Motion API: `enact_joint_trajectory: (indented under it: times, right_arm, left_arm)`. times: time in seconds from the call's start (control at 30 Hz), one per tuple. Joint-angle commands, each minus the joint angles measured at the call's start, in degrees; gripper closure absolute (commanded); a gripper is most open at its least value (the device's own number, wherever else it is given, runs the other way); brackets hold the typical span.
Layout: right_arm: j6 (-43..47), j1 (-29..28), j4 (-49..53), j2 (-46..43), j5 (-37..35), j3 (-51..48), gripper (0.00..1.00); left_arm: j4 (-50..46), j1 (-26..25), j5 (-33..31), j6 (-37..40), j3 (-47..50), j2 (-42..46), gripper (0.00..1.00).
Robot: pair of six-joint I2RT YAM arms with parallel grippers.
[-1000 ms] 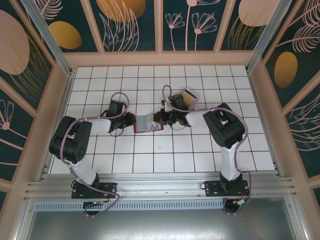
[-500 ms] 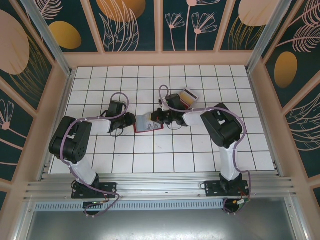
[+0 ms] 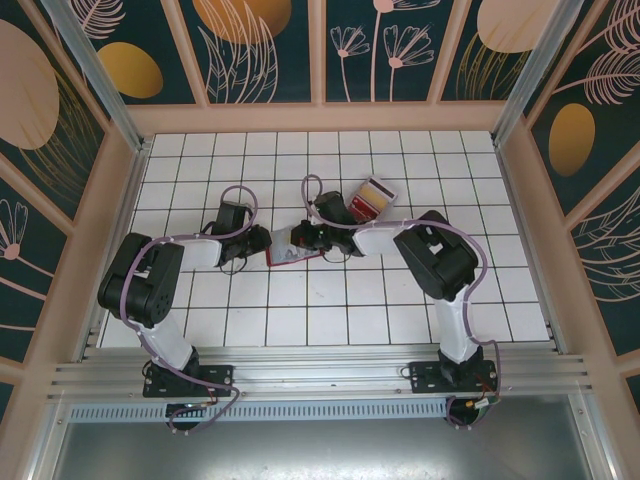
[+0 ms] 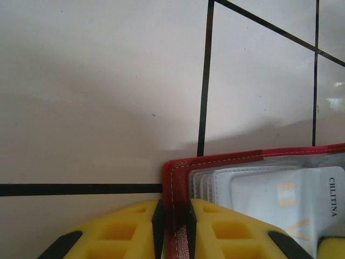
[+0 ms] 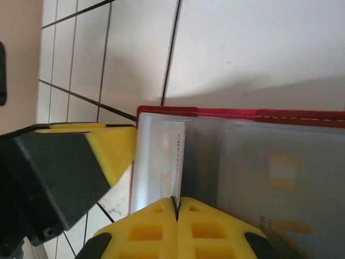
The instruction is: Put the credit cards into the card holder
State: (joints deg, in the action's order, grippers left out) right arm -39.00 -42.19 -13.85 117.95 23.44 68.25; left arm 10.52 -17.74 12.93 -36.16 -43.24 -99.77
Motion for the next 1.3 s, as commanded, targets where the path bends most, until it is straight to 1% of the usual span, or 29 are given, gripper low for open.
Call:
enact_joint_trajectory:
  times: [0.0, 0.23, 0.3, 0.47, 0.6, 0.67, 0.77, 0.9, 1.0, 1.1, 1.27]
  right_arm:
    - [3.31, -2.64, 5.68, 3.21, -3.99, 2.24, 0.97]
    - [5.96, -4.56, 10.54, 5.59, -6.25, 5.47, 0.96]
    - [6.48, -4.65, 11.5, 5.91, -6.07, 6.05, 0.94]
    - [7.61, -4.5, 12.87, 3.16, -6.8, 5.54, 0.86]
    - [9.47, -3.22, 15.16, -0.63, -8.98, 5.14, 0.72]
    - [10.78, -2.48, 16.56, -3.25, -11.88, 4.57, 0.66]
    - [13.15, -0.98, 18.36, -7.04, -15.8, 3.46, 0.62]
    - [14.11, 2.42, 18.69, -11.22, -15.27, 0.99, 0.59]
    - [15.36, 4.29, 20.19, -12.77, -17.22, -0.63, 0.59]
    - [16.38, 4.93, 21.44, -12.51, -18.71, -1.43, 0.59]
    - [18.02, 4.75, 21.45, -10.37, -18.54, -1.22, 0.59]
  left_arm:
    - [-2.35, -1.6, 2.54, -0.6, 2.13, -2.27, 0.76]
    - [-2.17, -1.65, 2.59, -0.69, 2.29, -2.32, 0.76]
    - [-2.17, -1.66, 2.54, -0.67, 2.29, -2.44, 0.76]
    - [-2.54, -1.6, 2.21, -0.41, 2.29, -2.27, 0.76]
    - [-3.35, -1.64, 1.3, 0.11, 2.11, -2.36, 0.76]
    - [-3.71, -1.6, 0.73, 0.3, 1.97, -2.12, 0.76]
    - [-3.93, -1.63, 0.57, 0.43, 1.85, -2.06, 0.76]
    - [-3.86, -1.61, 0.72, 0.48, 1.71, -2.27, 0.76]
    - [-3.76, -1.67, 0.79, 0.34, 1.78, -2.25, 0.76]
    - [-4.01, -1.6, 0.69, 0.48, 1.43, -2.35, 0.76]
    - [-4.79, -1.72, 0.78, 0.79, 0.31, -2.87, 0.76]
